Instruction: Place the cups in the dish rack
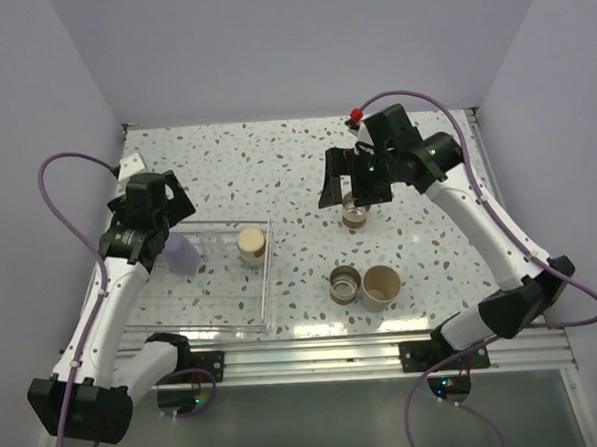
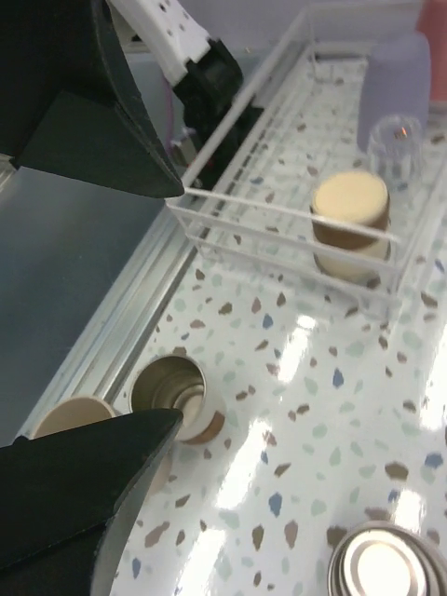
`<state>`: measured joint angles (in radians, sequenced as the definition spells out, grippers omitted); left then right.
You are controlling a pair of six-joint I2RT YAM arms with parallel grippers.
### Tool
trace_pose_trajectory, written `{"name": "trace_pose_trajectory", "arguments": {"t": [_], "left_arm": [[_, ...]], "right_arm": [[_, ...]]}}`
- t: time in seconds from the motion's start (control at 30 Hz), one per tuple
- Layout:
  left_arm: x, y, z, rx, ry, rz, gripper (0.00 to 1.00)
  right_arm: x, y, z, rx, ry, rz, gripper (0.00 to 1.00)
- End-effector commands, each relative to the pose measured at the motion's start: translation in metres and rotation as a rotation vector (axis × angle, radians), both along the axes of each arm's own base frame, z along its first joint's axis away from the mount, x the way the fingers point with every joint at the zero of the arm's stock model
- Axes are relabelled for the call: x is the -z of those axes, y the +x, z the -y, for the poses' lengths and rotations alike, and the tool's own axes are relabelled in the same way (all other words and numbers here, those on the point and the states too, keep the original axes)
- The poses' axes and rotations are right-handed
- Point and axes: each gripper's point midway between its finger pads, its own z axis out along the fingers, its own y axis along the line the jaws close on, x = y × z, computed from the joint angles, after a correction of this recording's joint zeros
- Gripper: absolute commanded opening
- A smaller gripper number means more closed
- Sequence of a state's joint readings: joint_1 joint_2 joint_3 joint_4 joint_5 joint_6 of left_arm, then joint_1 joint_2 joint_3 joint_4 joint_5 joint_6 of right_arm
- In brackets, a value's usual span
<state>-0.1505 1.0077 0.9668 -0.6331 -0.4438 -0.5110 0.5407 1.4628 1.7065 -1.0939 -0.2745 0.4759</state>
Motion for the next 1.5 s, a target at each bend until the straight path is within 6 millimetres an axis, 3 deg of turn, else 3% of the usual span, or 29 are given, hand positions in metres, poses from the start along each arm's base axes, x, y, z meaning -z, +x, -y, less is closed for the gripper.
{"name": "trace_pose_trajectory", "arguments": {"t": [0.0,0.2,0.3,0.43,0.67,0.93,1.03,1.13,1.17,1.23,1.27,1.33,1.4,1.47], "left_arm": [[-0.046,0.0,0.007,0.042,-0.04,0.095,1.0],[-0.083,-0.007,0.042,0.174,-0.207,0.179,1.0],[-0.096,-0.015,0.06,0.255,-0.28,0.218,1.0],[-0.101,-0.024,0.073,0.324,-0.329,0.226,1.0],[-0.103,-0.041,0.08,0.377,-0.349,0.232,1.0],[-0.102,-0.053,0.08,0.398,-0.334,0.226,1.0],[-0.099,-0.055,0.08,0.404,-0.33,0.219,1.0],[-0.097,-0.054,0.079,0.404,-0.323,0.211,1.0],[-0.097,-0.054,0.079,0.409,-0.322,0.212,1.0],[-0.096,-0.053,0.08,0.413,-0.321,0.209,1.0],[-0.096,-0.053,0.08,0.415,-0.32,0.21,1.0],[-0.095,-0.051,0.081,0.417,-0.319,0.206,1.0],[-0.095,-0.049,0.082,0.421,-0.321,0.206,1.0],[-0.095,-0.048,0.084,0.434,-0.327,0.207,1.0]], "right_arm": [[0.027,0.029,0.028,0.103,-0.163,-0.014,0.98],[0.047,0.077,0.059,0.223,-0.286,0.004,0.98],[0.07,0.099,0.078,0.257,-0.402,-0.003,0.98],[0.117,0.116,0.085,0.266,-0.487,-0.096,0.94],[0.157,0.133,0.093,0.313,-0.538,-0.148,0.91],[0.198,0.136,0.108,0.344,-0.591,-0.212,0.78],[0.214,0.129,0.105,0.343,-0.577,-0.248,0.66],[0.226,0.119,0.107,0.353,-0.575,-0.268,0.48],[0.226,0.122,0.105,0.358,-0.56,-0.254,0.29],[0.22,0.121,0.103,0.374,-0.538,-0.242,0.05],[0.215,0.123,0.102,0.378,-0.52,-0.224,0.0],[0.2,0.129,0.099,0.389,-0.492,-0.185,0.0],[0.172,0.134,0.099,0.406,-0.466,-0.129,0.0],[0.127,0.145,0.096,0.434,-0.415,-0.039,0.0]]}}
